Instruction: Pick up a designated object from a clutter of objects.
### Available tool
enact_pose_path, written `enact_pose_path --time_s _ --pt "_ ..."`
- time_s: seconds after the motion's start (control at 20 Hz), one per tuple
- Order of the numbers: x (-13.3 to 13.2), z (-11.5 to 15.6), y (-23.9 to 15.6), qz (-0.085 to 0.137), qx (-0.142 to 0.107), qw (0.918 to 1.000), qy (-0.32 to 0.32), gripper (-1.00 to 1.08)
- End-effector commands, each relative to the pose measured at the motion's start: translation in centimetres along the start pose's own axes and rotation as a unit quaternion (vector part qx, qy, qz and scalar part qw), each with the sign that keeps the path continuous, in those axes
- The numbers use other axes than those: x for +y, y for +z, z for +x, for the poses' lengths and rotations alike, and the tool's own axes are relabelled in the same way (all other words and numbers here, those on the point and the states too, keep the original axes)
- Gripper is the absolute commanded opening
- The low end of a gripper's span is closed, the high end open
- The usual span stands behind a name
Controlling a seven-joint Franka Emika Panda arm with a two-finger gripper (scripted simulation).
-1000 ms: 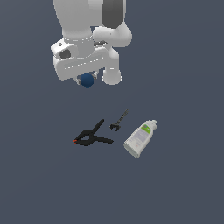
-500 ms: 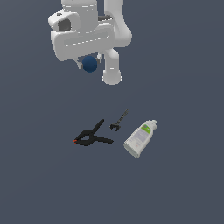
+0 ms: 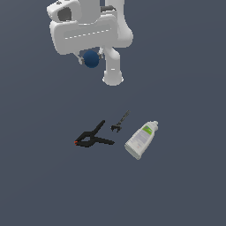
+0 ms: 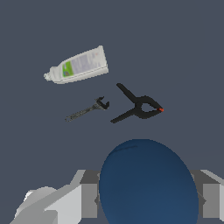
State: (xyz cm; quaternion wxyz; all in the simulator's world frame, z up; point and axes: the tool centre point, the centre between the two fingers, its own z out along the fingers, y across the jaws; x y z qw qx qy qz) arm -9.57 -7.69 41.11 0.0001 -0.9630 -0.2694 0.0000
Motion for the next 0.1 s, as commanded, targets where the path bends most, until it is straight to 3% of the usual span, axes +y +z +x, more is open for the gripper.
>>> enact_pose_path --time_s 0.0,0.05 --pt "0.07 0.01 0.09 0.000 0.000 1.0000 0.000 -1.00" --pt "0.08 0.01 0.11 0.000 0.000 1.0000 0.000 -1.00"
